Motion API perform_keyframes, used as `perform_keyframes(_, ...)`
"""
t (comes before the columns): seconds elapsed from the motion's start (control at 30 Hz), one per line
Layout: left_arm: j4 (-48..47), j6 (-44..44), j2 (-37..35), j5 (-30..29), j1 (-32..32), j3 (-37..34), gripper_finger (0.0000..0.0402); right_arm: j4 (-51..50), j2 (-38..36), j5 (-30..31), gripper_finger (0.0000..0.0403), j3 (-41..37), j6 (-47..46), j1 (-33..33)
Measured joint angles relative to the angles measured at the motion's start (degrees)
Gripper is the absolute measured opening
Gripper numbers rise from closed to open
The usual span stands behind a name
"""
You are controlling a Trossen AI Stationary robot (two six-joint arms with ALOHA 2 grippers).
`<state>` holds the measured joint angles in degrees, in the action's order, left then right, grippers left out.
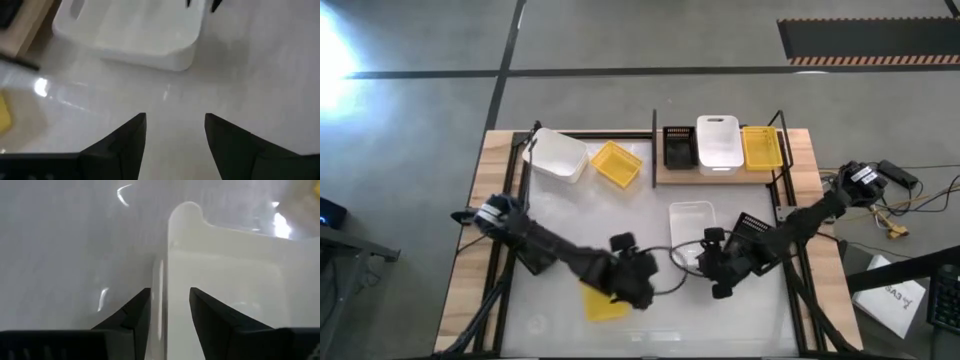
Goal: Stack baskets on shelf by color
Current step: Stack the bottom white bin into the white bin on the shelf
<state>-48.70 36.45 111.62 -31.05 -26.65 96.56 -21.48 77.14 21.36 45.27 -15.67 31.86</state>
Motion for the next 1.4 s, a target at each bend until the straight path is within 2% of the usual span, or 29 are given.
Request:
perform_keyframes(0.13, 3.6, 11.0, -1.4, -6.7, -4.1, -7.2, 0.0187, 0.5, 0.9, -5.1, 0.0122, 0.0, 0.9, -2.2)
perform_keyframes(0.27, 8.8, 18.2, -1.3, -10.5, -7.0, -11.7, 0.0187, 1.7, 4.3, -8.3, 0.0118, 0.3, 3.1, -3.9)
perform_keyframes(0.47, 20.6, 18.5, -1.3, -12.2, -8.2, -16.4, 0.0187, 0.8, 9.2, -9.4, 0.0097, 2.6, 4.7, -5.0)
perform_keyframes(0.67, 22.0, 18.4, -1.3, -12.9, -8.2, -16.9, 0.0187, -2.4, 10.9, -9.4, 0.0026, 4.8, 6.3, -4.9)
perform_keyframes(0.77, 23.2, 18.2, -1.2, -13.9, -8.2, -17.1, 0.0187, -7.0, 9.7, -9.1, 0.0013, 6.4, 6.0, -4.4)
perform_keyframes(1.0, 24.0, 18.2, -1.2, -14.5, -8.2, -17.4, 0.0187, -24.0, 4.1, -1.4, 0.0009, 14.0, 4.7, -0.9)
perform_keyframes(1.2, 24.9, 17.0, -1.2, -14.5, -8.3, -17.5, 0.0187, -40.3, -2.4, 9.7, 0.0009, 21.5, 4.9, 0.3)
perform_keyframes(1.3, 25.7, 16.5, -1.2, -14.7, -8.3, -17.5, 0.0187, -44.9, -6.9, 14.9, 0.0009, 23.5, 8.7, -1.7)
perform_keyframes(1.4, 27.6, 14.5, -1.2, -15.2, -8.3, -17.5, 0.0187, -45.8, -12.2, 15.9, 0.0008, 23.4, 15.7, -7.5)
